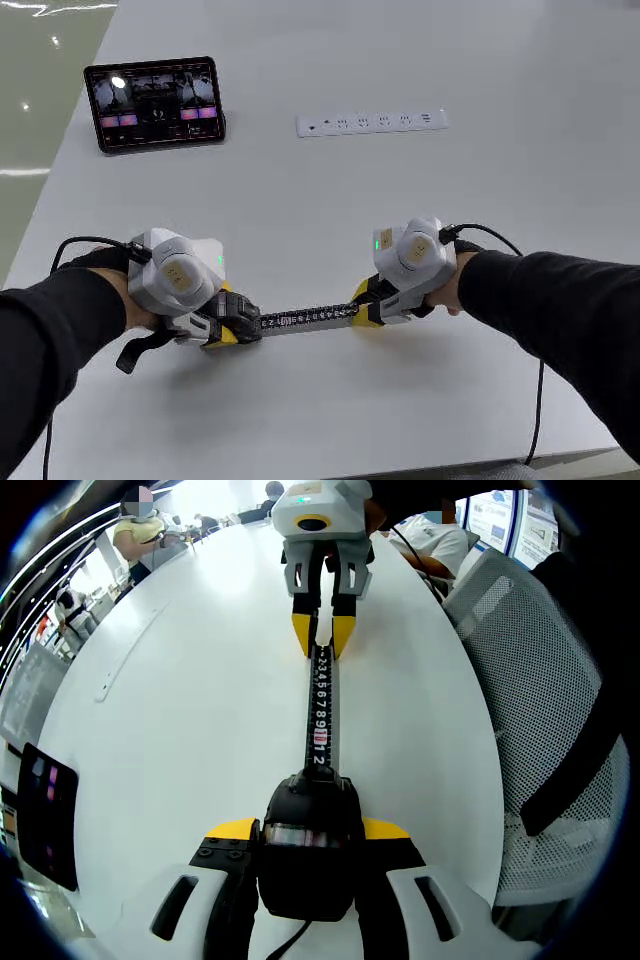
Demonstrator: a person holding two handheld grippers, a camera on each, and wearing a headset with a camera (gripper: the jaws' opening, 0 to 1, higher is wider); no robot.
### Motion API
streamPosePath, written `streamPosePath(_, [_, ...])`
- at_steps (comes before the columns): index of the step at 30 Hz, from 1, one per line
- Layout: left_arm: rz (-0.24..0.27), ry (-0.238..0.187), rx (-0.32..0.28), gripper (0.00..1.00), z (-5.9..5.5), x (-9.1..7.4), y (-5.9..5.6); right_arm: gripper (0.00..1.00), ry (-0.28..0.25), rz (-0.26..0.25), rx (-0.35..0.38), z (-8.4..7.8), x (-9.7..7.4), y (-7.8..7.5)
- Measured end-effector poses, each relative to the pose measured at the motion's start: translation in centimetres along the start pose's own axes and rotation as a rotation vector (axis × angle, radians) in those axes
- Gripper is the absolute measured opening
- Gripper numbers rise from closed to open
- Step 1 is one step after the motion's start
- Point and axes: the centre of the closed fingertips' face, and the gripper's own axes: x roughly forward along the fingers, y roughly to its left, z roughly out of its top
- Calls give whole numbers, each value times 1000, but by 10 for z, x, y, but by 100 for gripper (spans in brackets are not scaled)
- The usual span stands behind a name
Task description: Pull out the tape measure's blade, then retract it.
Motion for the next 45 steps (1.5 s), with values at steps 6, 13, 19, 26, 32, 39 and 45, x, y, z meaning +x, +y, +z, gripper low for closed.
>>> streamPosePath(6, [-1, 0, 1, 32, -1, 1, 0, 10, 6, 0, 0, -3, -3, 0])
streamPosePath(13, [0, 0, 1, 32, 0, 1, 1, 10, 10, -3, 5, -7, -6, -1])
streamPosePath(19, [-1, -1, 1, 32, 0, 2, 1, 10, 13, -5, 9, -10, -8, -1])
streamPosePath(26, [0, -1, 1, 32, 0, 2, 1, 10, 15, -6, 13, -13, -10, -1])
streamPosePath(32, [0, -1, 2, 32, 0, 2, 1, 10, 17, -7, 15, -15, -12, 0])
streamPosePath(39, [2, -2, 2, 32, 0, 1, 0, 10, 21, -9, 17, -18, -15, -1])
streamPosePath(45, [3, -1, 1, 32, 1, 0, 0, 10, 26, -10, 19, -21, -16, -3])
